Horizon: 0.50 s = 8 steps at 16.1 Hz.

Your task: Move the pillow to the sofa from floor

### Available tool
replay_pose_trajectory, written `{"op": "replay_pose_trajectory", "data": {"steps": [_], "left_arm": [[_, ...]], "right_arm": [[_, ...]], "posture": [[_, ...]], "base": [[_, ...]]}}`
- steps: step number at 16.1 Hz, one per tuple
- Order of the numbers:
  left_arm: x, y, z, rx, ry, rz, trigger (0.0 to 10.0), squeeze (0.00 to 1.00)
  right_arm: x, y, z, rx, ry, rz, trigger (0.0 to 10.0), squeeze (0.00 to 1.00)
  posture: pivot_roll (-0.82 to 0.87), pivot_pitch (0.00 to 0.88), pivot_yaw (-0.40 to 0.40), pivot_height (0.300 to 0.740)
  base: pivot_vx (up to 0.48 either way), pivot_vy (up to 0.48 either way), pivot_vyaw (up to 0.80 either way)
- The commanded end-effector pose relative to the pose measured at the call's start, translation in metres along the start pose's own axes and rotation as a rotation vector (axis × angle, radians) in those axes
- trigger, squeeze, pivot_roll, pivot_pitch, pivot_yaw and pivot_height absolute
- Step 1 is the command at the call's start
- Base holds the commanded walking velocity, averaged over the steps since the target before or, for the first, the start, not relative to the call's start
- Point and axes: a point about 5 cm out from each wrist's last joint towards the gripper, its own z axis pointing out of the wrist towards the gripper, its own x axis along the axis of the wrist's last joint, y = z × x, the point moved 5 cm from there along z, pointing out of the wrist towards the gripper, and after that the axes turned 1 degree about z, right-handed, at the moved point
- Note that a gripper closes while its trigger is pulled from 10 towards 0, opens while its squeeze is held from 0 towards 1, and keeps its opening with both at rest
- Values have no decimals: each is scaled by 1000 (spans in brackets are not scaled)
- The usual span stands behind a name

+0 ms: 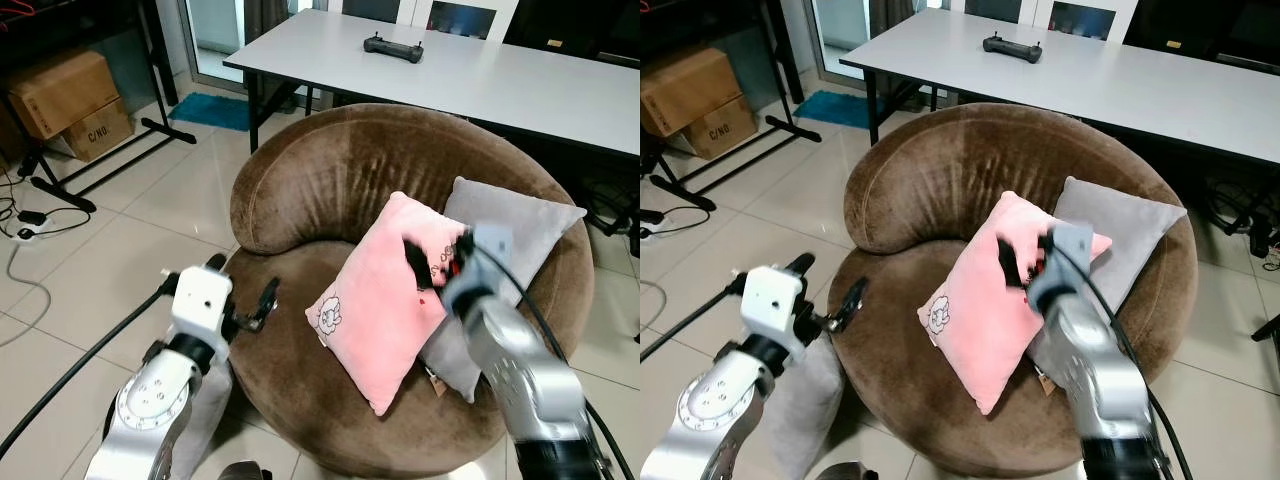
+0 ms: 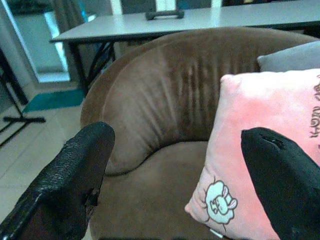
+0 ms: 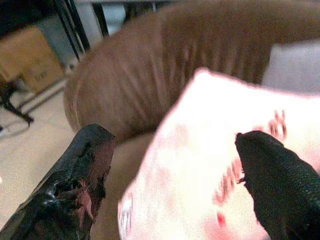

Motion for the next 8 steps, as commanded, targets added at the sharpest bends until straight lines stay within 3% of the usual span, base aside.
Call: {"op": "replay_pose_trajectory", "data": {"steps": [1, 2, 3, 5, 6, 8], "left_arm": [[5, -4, -2, 33, 17, 0, 10000, 0], [5, -5, -3, 40, 19, -2, 10000, 0], [5, -5, -4, 45, 21, 1, 10000, 0], [5, -5, -4, 44, 21, 7, 10000, 0], [5, -5, -4, 44, 21, 8, 10000, 0], [6, -4, -3, 40, 21, 14, 10000, 0]], "right_arm": [[10, 8, -6, -9, 27, 81, 10000, 0], [10, 7, -8, 15, 28, 100, 10000, 0], [9, 15, -8, -43, 27, -39, 10000, 0], [13, 9, -9, -5, 60, -27, 10000, 0], [19, 9, -9, -14, 118, -67, 10000, 0], [13, 3, -10, 26, 92, -37, 10000, 0]], "posture": [[133, 0, -61, 740], [131, 0, -61, 740], [128, 0, -59, 740], [129, 0, -61, 740], [128, 0, -59, 740], [129, 0, -57, 740]], "base": [[0, 0, 0], [0, 0, 0], [0, 0, 0], [0, 0, 0], [0, 0, 0], [0, 276, 0]]}}
